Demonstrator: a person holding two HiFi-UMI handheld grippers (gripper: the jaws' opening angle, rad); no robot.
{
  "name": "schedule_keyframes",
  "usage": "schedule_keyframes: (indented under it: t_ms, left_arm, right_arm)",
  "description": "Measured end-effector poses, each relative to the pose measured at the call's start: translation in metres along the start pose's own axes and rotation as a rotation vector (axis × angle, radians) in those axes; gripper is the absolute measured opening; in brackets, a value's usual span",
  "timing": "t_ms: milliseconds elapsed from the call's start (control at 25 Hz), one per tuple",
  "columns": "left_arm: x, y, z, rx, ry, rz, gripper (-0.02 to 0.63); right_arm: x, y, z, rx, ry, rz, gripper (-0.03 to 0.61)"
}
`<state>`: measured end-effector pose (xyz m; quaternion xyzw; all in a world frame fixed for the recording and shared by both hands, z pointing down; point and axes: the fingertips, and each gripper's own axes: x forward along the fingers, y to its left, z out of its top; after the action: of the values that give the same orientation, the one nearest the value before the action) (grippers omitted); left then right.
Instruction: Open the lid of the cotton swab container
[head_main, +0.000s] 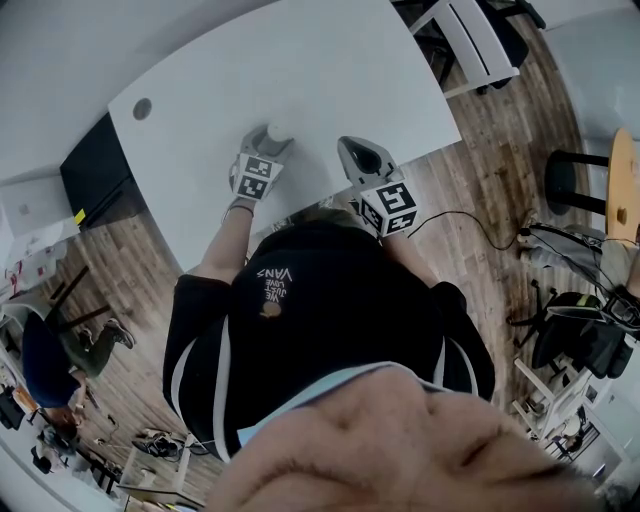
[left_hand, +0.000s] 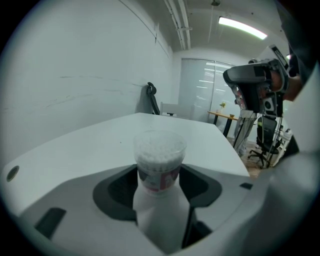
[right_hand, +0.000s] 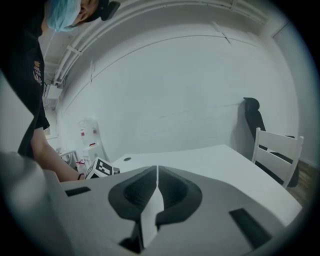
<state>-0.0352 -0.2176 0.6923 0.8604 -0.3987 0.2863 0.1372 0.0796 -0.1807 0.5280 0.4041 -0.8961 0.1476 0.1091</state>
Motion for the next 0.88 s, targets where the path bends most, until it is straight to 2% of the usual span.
schedule_keyframes:
  t_ms: [720,880]
  left_arm:
    - [-0.041,0.012,0.052,0.002,-0.104,0.046,0.262]
    - [-0.055,0.016,0.073,0.014,-0.151,0.062,0.262]
  right_arm:
    - [0.016,0.015,0.022,-0.036,-0.044,0.073,0.014]
    - [0.022,0.019,0.032,-0.050,-0.061,0.094,0.014]
